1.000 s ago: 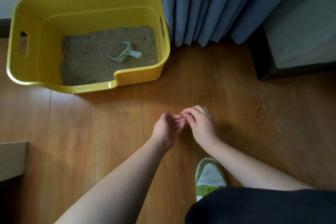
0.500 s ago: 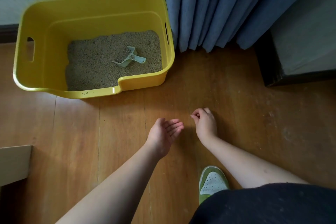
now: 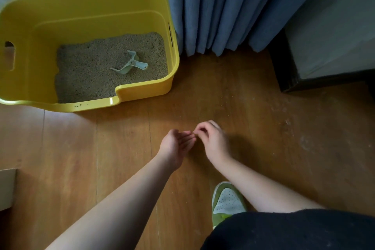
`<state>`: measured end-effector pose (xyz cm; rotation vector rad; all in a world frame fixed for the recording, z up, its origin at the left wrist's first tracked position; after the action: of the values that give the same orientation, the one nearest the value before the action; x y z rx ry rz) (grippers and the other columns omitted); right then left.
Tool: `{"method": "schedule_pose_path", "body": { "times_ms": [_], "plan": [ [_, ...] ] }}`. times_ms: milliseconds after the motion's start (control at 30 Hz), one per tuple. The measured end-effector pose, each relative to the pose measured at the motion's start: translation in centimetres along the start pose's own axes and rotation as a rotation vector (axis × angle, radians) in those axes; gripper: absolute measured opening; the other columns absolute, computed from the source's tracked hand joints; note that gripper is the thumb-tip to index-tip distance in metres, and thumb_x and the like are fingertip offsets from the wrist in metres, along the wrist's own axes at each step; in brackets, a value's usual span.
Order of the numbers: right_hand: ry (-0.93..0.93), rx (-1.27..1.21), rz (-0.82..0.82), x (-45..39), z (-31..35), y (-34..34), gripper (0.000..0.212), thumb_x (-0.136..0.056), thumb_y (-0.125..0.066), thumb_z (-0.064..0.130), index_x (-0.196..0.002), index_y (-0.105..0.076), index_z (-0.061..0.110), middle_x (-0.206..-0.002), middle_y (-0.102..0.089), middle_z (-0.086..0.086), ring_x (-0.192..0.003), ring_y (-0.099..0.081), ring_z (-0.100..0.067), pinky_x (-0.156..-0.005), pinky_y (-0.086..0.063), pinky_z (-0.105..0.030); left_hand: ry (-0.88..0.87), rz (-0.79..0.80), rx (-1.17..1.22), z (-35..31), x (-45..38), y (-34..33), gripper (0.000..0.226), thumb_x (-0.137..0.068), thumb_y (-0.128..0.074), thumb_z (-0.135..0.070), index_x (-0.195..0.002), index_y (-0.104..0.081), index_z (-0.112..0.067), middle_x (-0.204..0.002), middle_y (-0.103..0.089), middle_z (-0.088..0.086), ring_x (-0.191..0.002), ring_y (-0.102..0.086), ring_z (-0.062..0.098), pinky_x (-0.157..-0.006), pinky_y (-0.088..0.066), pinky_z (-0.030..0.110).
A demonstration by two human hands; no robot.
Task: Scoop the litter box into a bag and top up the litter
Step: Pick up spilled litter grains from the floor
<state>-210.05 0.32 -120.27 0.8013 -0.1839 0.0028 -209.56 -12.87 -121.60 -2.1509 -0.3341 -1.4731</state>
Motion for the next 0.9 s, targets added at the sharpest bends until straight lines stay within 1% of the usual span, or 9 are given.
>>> {"method": "schedule_pose_path", "body": {
  "times_ms": [67,167,267,367,433,533,600,700,900],
  "plan": [
    [0.073,-0.006,0.017,0.8,1.2,-0.3,0.009,-0.090,-0.063,0.021,-0.090,-0.071,0.018,-0.095,-0.066,0.005,-0.092,-0.054,-0.013,-0.077,-0.042,-0.024,0.020,-0.012,-0.016,-0.1,-0.1,-0.6,0.037,-0.103,-0.035,-0.024,-0.102,-0.060,0.002,-0.091,-0.067,0.019,-0.089,-0.065,0.028,-0.074,-0.054,0.034],
    [0.105,0.027,-0.086,0.7,0.5,0.4,0.014,-0.091,-0.061,0.022,-0.100,-0.072,0.020,-0.100,-0.067,0.006,-0.096,-0.052,-0.012,-0.081,-0.042,-0.024,0.050,0.040,0.008,-0.3,-0.2,-1.6,0.035,-0.102,-0.034,-0.020,-0.098,-0.060,0.003,-0.083,-0.065,0.017,-0.077,-0.062,0.025,-0.067,-0.055,0.031],
    [-0.111,0.018,-0.219,-0.8,-2.9,2.3,0.021,-0.095,-0.055,0.024,-0.111,-0.068,0.021,-0.111,-0.064,0.004,-0.104,-0.054,-0.014,-0.086,-0.046,-0.026,0.046,0.073,-0.006,-0.7,-0.3,-2.3,0.041,-0.101,-0.030,-0.017,-0.097,-0.062,0.007,-0.086,-0.068,0.021,-0.076,-0.064,0.026,-0.064,-0.057,0.027],
    [-0.359,0.106,-0.233,-2.7,-7.1,3.6,0.025,-0.096,-0.052,0.028,-0.119,-0.062,0.024,-0.120,-0.060,0.000,-0.110,-0.056,-0.020,-0.088,-0.052,-0.035,0.034,0.117,-0.014,-1.0,-0.3,-2.8,0.045,-0.103,-0.027,-0.019,-0.103,-0.063,0.009,-0.095,-0.071,0.023,-0.087,-0.068,0.029,-0.077,-0.057,0.031],
    [-0.423,0.174,-0.176,-3.4,-8.7,3.7,0.029,-0.095,-0.054,0.029,-0.123,-0.061,0.023,-0.123,-0.059,-0.002,-0.112,-0.056,-0.022,-0.091,-0.052,-0.039,0.039,0.174,-0.007,-1.1,-0.2,-3.4,0.049,-0.104,-0.024,-0.022,-0.109,-0.062,0.008,-0.105,-0.071,0.024,-0.098,-0.069,0.031,-0.085,-0.056,0.034],
    [-0.414,0.246,-0.176,-4.0,-9.1,3.3,0.029,-0.092,-0.060,0.030,-0.120,-0.062,0.023,-0.123,-0.059,-0.001,-0.112,-0.053,-0.021,-0.092,-0.051,-0.036,0.020,0.242,0.002,-1.7,0.0,-4.1,0.051,-0.103,-0.021,-0.023,-0.115,-0.061,0.007,-0.113,-0.069,0.024,-0.106,-0.068,0.032,-0.092,-0.053,0.037],
    [-0.412,0.243,-0.199,-4.3,-9.0,3.2,0.026,-0.090,-0.062,0.031,-0.115,-0.064,0.024,-0.119,-0.060,0.000,-0.110,-0.053,-0.021,-0.091,-0.050,-0.034,-0.006,0.254,0.005,-2.3,0.2,-4.2,0.052,-0.104,-0.021,-0.024,-0.117,-0.060,0.006,-0.114,-0.069,0.023,-0.106,-0.068,0.031,-0.092,-0.053,0.037],
    [-0.407,0.261,-0.207,-4.5,-9.0,3.1,0.020,-0.090,-0.062,0.033,-0.108,-0.066,0.026,-0.115,-0.060,0.001,-0.106,-0.052,-0.021,-0.089,-0.048,-0.035,-0.013,0.245,-0.003,-2.6,0.1,-3.9,0.051,-0.104,-0.021,-0.024,-0.118,-0.060,0.006,-0.114,-0.069,0.023,-0.106,-0.068,0.031,-0.090,-0.053,0.036],
    [-0.422,0.263,-0.169,-4.9,-8.6,3.1,0.013,-0.094,-0.057,0.029,-0.099,-0.068,0.024,-0.114,-0.060,-0.001,-0.104,-0.050,-0.023,-0.088,-0.047,-0.038,-0.023,0.198,-0.023,-2.8,-0.1,-3.2,0.052,-0.105,-0.020,-0.024,-0.118,-0.060,0.006,-0.113,-0.069,0.023,-0.106,-0.068,0.031,-0.098,-0.051,0.039]
  ]
}}
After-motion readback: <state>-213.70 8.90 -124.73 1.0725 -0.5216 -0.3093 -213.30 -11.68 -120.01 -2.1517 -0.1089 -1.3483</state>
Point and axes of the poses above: each hand's wrist, its own x-axis away from the middle knuckle, its own y-axis out of the back of the hand, z = x × y, the point moved 3 cm from there along -x, towards the middle knuckle
